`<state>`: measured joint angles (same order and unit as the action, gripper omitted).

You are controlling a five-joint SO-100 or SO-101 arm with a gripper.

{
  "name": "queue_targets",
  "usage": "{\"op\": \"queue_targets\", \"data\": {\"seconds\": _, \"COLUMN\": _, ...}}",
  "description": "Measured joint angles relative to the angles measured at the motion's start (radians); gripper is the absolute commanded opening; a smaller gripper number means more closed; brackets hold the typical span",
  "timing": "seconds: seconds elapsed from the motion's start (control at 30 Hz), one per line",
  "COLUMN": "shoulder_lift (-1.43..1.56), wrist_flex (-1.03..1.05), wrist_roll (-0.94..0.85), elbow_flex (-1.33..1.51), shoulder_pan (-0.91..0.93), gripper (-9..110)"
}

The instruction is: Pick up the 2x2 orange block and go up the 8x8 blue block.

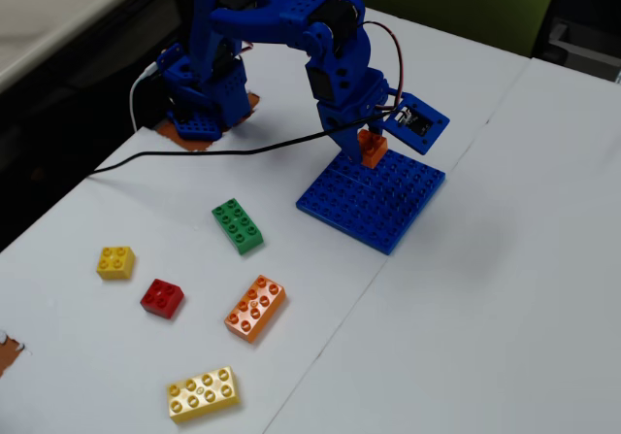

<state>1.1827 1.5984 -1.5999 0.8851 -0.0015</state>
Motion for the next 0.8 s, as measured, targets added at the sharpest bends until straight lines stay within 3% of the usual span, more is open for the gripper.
{"op": "queue_targets", "data": {"seconds": 0.8, "shoulder_lift": -0.009, "wrist_flex": 0.0, "wrist_roll": -0.006, "elbow_flex": -0.002, "shoulder_pan": 0.0, "gripper": 0}}
